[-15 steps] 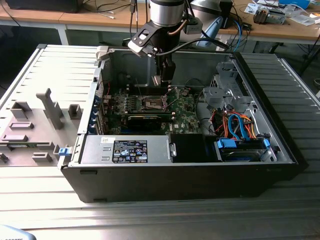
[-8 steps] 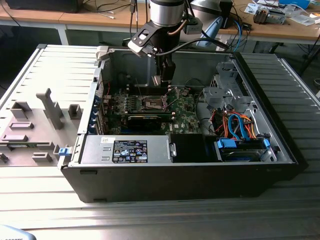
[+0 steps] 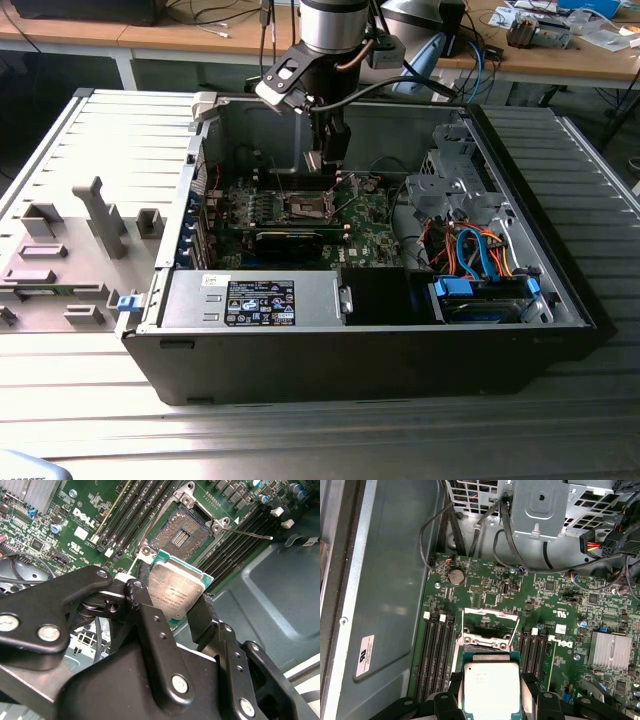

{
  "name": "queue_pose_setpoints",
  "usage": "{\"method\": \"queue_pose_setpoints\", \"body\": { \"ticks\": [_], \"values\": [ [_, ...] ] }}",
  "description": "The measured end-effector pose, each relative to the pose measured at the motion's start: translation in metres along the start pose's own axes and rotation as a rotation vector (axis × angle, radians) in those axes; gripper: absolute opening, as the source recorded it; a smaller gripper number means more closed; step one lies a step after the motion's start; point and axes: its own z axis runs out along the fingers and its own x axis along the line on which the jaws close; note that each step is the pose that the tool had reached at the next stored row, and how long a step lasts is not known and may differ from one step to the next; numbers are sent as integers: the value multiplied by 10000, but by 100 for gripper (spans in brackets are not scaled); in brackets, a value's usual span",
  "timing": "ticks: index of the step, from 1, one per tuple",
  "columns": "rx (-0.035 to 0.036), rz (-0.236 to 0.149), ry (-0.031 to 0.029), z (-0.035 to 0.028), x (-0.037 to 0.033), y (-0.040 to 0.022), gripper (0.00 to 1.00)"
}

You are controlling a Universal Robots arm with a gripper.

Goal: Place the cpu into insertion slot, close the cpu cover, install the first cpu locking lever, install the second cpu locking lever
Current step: 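Place the cpu into insertion slot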

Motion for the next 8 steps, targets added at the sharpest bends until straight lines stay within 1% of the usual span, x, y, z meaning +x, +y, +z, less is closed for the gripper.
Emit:
{"method": "queue_pose_setpoints", "body": {
  "ticks": [8],
  "values": [
    [-2,76,-2,3,0,0,55]
  ]
}}
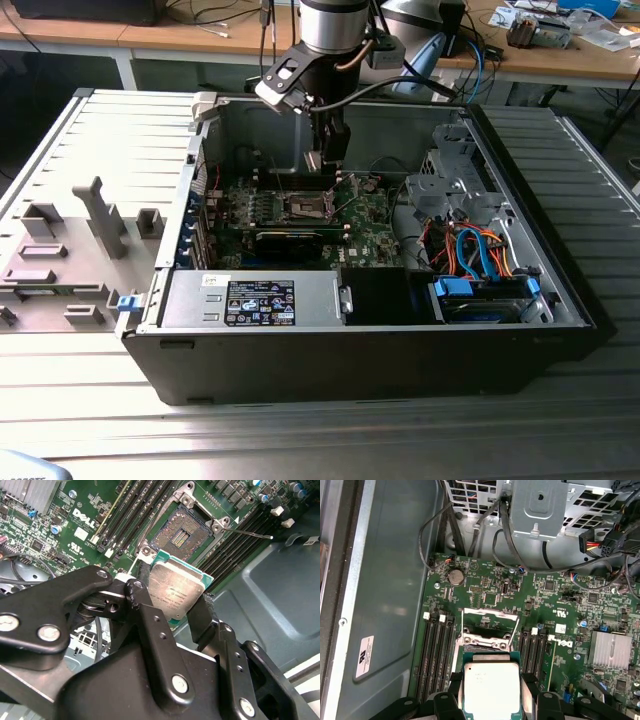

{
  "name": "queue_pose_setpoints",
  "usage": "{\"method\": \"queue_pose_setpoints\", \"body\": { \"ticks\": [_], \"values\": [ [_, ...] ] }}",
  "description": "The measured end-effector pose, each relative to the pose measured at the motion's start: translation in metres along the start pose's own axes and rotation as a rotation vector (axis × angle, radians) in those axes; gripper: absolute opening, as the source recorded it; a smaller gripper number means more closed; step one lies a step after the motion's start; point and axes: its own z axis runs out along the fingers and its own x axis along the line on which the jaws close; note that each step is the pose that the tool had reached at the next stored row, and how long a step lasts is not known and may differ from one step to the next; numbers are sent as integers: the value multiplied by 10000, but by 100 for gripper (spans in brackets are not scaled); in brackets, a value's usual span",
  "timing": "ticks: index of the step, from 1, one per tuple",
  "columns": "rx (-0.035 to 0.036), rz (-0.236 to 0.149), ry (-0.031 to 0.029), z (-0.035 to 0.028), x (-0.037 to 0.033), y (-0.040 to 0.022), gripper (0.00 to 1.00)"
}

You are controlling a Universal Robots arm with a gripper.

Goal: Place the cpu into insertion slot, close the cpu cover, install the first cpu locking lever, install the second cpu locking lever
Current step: 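Place the cpu into insertion slot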

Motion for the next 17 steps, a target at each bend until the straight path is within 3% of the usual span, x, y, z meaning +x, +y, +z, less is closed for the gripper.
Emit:
{"method": "queue_pose_setpoints", "body": {
  "ticks": [17],
  "values": [
    [-8,453,-16,14,0,0,55]
  ]
}}
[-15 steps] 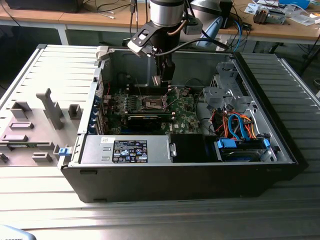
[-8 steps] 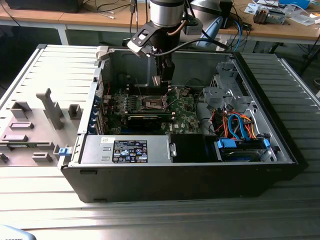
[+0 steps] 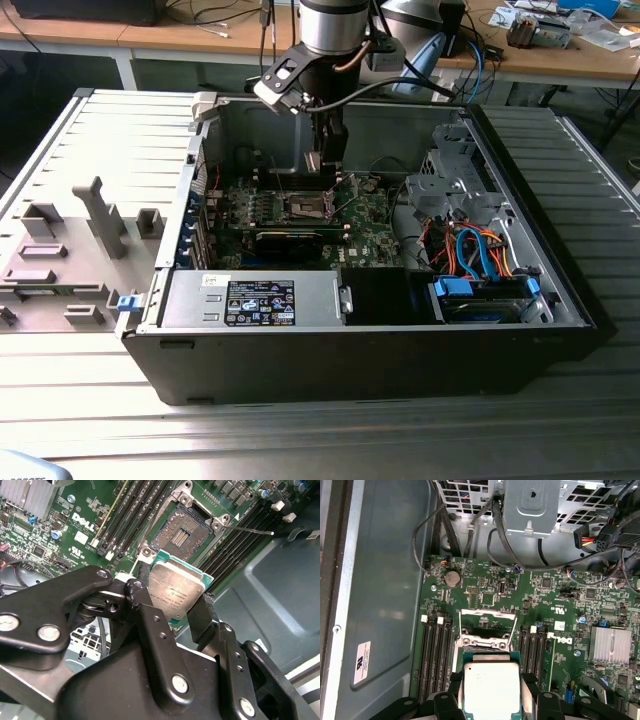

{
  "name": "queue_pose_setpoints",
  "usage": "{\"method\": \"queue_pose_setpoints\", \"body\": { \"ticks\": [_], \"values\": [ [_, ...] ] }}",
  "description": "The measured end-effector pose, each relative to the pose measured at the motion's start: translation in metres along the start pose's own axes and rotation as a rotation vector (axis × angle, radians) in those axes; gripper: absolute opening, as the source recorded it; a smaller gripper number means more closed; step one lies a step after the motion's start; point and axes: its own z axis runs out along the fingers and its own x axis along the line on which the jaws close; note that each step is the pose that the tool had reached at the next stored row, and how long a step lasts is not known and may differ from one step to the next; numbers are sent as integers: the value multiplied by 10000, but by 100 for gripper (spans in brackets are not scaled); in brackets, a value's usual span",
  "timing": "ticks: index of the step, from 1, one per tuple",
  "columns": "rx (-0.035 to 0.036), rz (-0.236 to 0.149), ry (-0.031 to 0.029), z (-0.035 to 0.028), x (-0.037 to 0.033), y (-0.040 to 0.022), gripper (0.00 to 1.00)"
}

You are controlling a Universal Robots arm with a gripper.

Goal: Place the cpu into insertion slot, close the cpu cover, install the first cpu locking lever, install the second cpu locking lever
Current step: 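Place the cpu into insertion slot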

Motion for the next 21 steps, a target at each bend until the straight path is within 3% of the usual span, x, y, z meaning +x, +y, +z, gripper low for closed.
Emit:
{"method": "queue_pose_setpoints", "body": {
  "ticks": [21],
  "values": [
    [-8,450,-15,13,0,0,55]
  ]
}}
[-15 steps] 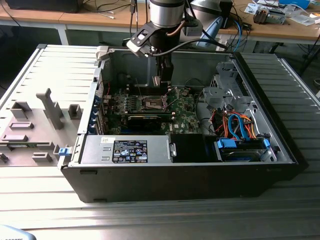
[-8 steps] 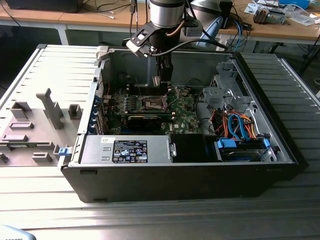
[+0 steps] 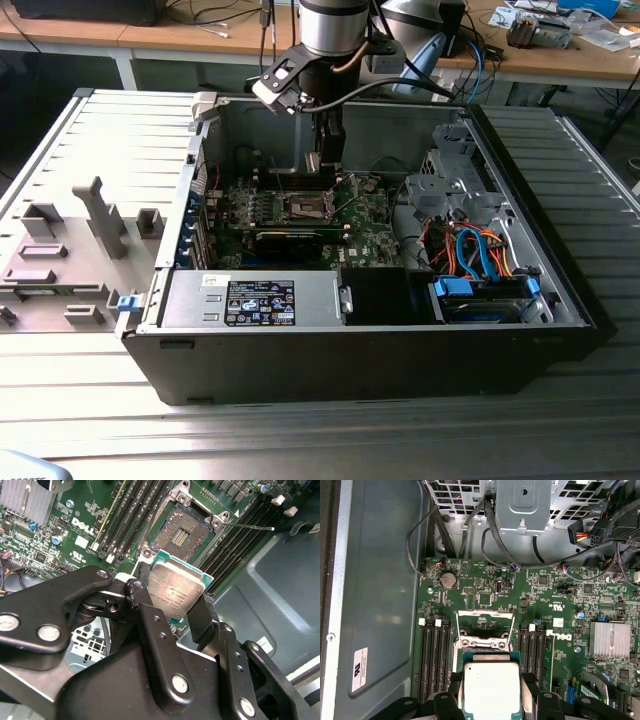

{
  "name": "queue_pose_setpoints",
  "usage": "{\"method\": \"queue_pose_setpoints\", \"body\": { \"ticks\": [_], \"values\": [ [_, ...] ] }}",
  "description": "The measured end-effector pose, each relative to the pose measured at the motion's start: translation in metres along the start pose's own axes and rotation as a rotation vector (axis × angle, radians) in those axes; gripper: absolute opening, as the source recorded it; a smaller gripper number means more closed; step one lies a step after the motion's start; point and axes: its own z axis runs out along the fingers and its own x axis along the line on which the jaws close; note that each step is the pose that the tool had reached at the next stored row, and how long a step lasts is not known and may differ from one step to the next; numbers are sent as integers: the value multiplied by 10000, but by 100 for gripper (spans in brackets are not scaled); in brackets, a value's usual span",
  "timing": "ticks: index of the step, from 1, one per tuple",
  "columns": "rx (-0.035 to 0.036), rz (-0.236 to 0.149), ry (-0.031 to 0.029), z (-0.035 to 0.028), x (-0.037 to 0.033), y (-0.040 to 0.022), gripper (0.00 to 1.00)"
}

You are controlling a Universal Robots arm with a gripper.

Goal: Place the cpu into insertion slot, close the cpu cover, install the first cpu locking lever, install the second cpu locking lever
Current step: 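Place the cpu into insertion slot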

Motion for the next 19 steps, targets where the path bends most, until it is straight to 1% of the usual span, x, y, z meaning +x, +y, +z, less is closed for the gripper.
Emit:
{"method": "queue_pose_setpoints", "body": {
  "ticks": [13,15,16,17,19],
  "values": [
    [-4,239,-8,6,0,0,55],
    [-10,548,-19,13,0,0,55],
    [-12,587,-19,15,0,-3,55],
    [-10,585,-21,30,0,-16,55],
    [-11,587,-20,34,0,-19,55]
  ]
}}
